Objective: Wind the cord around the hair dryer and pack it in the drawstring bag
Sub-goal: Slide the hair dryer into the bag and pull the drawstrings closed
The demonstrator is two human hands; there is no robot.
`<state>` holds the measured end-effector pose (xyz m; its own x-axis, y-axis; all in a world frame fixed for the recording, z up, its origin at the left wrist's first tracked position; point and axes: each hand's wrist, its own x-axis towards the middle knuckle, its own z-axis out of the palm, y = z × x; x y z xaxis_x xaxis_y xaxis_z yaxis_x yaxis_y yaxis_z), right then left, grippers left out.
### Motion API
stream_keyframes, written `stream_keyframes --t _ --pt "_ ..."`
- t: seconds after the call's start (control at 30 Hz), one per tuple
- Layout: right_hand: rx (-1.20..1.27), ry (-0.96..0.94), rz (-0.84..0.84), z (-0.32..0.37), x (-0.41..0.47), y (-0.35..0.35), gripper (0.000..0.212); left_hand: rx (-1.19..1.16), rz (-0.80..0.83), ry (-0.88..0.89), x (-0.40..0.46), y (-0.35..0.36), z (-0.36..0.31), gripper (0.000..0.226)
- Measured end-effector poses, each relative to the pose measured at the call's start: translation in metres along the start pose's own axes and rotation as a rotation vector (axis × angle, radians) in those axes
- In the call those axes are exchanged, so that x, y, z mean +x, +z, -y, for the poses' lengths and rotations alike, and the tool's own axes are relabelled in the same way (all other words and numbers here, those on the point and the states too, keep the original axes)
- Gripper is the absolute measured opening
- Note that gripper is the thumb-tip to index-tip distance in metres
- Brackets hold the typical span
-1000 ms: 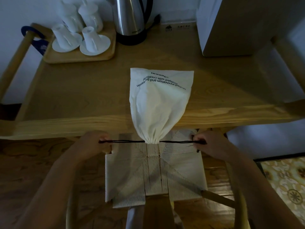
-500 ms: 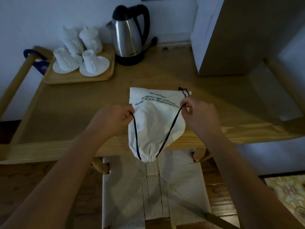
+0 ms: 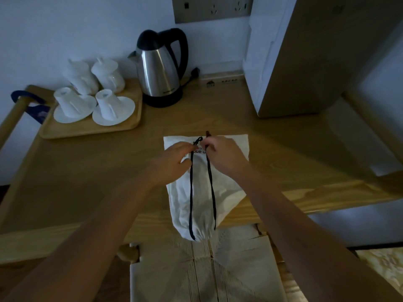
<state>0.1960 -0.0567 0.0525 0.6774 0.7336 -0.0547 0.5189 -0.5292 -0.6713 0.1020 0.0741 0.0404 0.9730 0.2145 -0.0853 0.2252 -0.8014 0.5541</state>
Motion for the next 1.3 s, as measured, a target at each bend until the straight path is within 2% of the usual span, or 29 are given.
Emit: stream_keyframes --t 0.07,0.13,0.23,0.3,0.4,0.43,0.47,0.53,0.63,0.77,1.0,1.1,1.2,1.3 --pt "-0.139 -0.031 0.106 -0.003 0.012 0.010 0.031 0.122 0.065 0.017 0.005 0.005 0.008 0.050" --pt "-0.184 -0.039 0.136 -0.006 0.020 0.012 0.031 0.222 0.096 0.027 0.007 0.009 0.016 0.055" --pt "-0.132 -0.032 0.171 -0.007 0.025 0.005 0.033 0.148 0.060 0.019 0.005 0.009 0.026 0.056" --pt "-0.084 0.024 0.077 -0.007 0.016 0.003 0.034 -0.030 -0.055 0.031 -0.003 0.007 0.032 0.060" --pt "-0.093 0.166 -0.309 -0.002 -0.026 0.018 0.044 -0.238 -0.373 0.013 -0.023 0.010 0.041 0.055" --pt "-0.122 0.201 -0.357 0.006 -0.041 0.029 0.054 -0.267 -0.476 -0.036 -0.030 0.015 0.046 0.051" --pt "-0.155 0.210 -0.342 0.016 -0.050 0.044 0.065 -0.280 -0.553 -0.118 -0.037 0.020 0.052 0.048" --pt "-0.236 0.171 -0.236 0.034 -0.054 0.077 0.081 -0.287 -0.604 -0.296 -0.048 0.031 0.062 0.045" --pt "-0.322 0.171 -0.135 0.041 -0.046 0.106 0.078 -0.302 -0.559 -0.371 -0.062 0.038 0.075 0.044" --pt "-0.397 0.153 -0.202 0.018 -0.050 0.110 0.052 -0.251 -0.545 -0.386 -0.076 0.044 0.082 0.044" --pt "-0.434 0.098 -0.221 -0.023 -0.074 0.088 0.043 -0.051 -0.361 -0.376 -0.080 0.074 0.077 0.054" --pt "-0.452 0.140 -0.246 -0.038 -0.089 0.075 0.045 0.073 -0.317 -0.414 -0.072 0.090 0.069 0.053" --pt "-0.486 0.230 -0.255 -0.040 -0.097 0.070 0.062 0.136 -0.325 -0.434 -0.062 0.102 0.056 0.054" --pt "-0.452 0.232 -0.230 -0.042 -0.097 0.073 0.060 0.189 -0.290 -0.436 -0.054 0.113 0.043 0.057"
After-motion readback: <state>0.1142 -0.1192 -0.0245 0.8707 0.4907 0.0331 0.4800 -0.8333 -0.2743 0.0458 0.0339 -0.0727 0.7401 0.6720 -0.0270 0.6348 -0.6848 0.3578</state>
